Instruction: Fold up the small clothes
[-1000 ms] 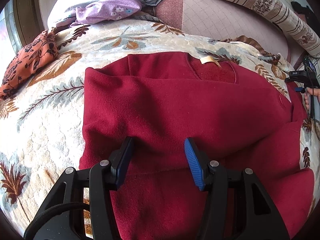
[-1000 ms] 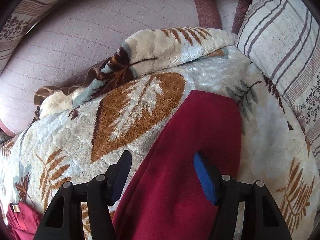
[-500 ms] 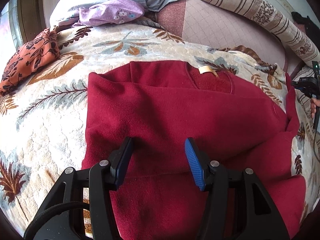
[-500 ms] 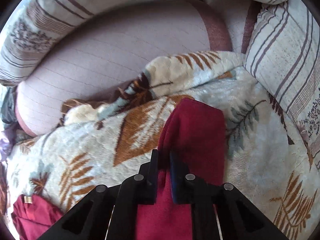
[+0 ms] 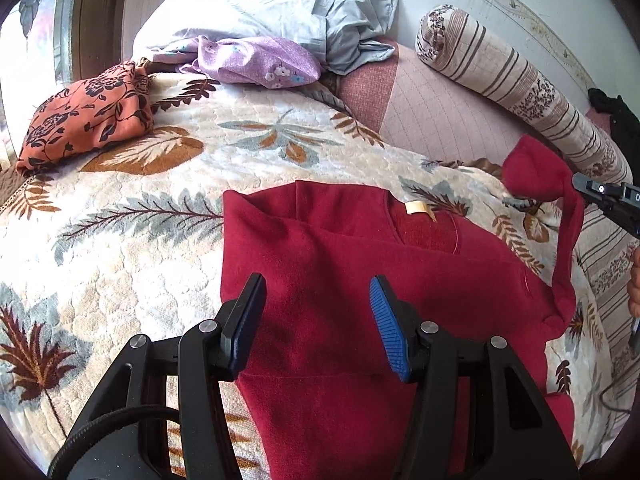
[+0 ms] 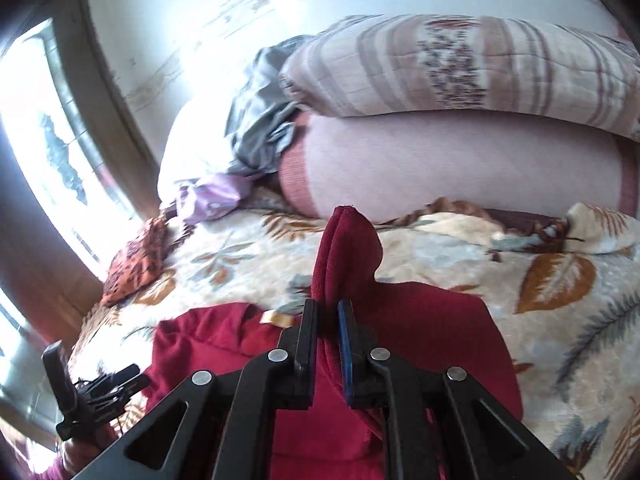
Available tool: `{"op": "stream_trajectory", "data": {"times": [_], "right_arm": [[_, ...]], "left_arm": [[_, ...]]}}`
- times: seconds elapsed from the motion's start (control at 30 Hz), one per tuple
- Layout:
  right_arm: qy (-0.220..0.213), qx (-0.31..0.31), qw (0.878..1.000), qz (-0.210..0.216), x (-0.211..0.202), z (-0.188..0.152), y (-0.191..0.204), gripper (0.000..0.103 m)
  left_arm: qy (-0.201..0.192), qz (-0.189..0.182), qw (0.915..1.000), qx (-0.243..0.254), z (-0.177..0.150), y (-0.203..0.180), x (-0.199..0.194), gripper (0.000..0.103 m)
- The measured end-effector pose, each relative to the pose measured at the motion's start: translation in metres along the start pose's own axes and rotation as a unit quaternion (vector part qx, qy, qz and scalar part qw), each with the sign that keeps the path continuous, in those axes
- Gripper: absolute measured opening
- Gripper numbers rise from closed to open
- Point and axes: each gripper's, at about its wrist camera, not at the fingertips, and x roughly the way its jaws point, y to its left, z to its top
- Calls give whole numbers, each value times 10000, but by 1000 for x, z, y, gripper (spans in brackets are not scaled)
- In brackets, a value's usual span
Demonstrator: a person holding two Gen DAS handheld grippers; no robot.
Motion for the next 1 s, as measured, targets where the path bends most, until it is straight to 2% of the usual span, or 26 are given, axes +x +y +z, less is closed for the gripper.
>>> {"op": "stream_trajectory", "data": {"times": [0.1, 0.23, 0.3, 0.37, 0.4, 0.47, 0.5, 0.53, 0.63, 0.7, 0.77, 0.8, 0.9, 1.0], "right_arm": [[236, -360, 9980, 454, 20, -9, 44, 9], [772, -726, 9905, 879, 66, -38, 90, 9], [1016, -893, 9866, 915, 89, -59, 109, 9], [1063, -1051, 9853, 833, 107, -77, 121, 10], [1145, -1192, 9832, 769, 117, -85, 125, 12], [1531, -1173, 9774, 864, 129, -98, 126, 34], [1647, -1104, 9751, 991, 129, -102, 126, 39], [1630, -1100, 9747, 1067, 123, -105, 126, 45], [1533, -1311, 9744, 996, 96, -106, 124, 47], [1529, -1221, 9754, 1014, 80, -104, 115, 48], [1406, -1041, 9791, 1040, 67, -103, 105, 51], [1312, -1036, 9818, 902, 62, -101, 103, 52], [1040, -1183, 9854, 642, 61, -89, 110, 53], [913, -1068, 9870, 777, 79, -77, 125, 53]], "left_arm": [[-40, -55, 9999, -142, 3, 7, -2, 54], [-27, -133, 9995, -277, 5, 12, -3, 54], [-22, -210, 9993, -302, 5, 13, -3, 54], [22, -307, 9990, -311, 6, 12, 0, 54], [42, -344, 9989, -308, 6, 11, 1, 54], [64, -379, 9989, -286, 6, 10, 3, 54], [82, -388, 9988, -277, 6, 9, 3, 54], [103, -415, 9987, -286, 5, 8, 4, 54], [214, -594, 9973, -364, 4, 7, 8, 54], [276, -678, 9965, -415, 4, 5, 10, 54], [268, -579, 9971, -423, 2, 4, 10, 54], [238, -518, 9974, -438, 2, 5, 9, 54], [195, -446, 9973, -546, 4, 11, 7, 54], [87, -328, 9971, -674, 7, 21, 3, 54]]}}
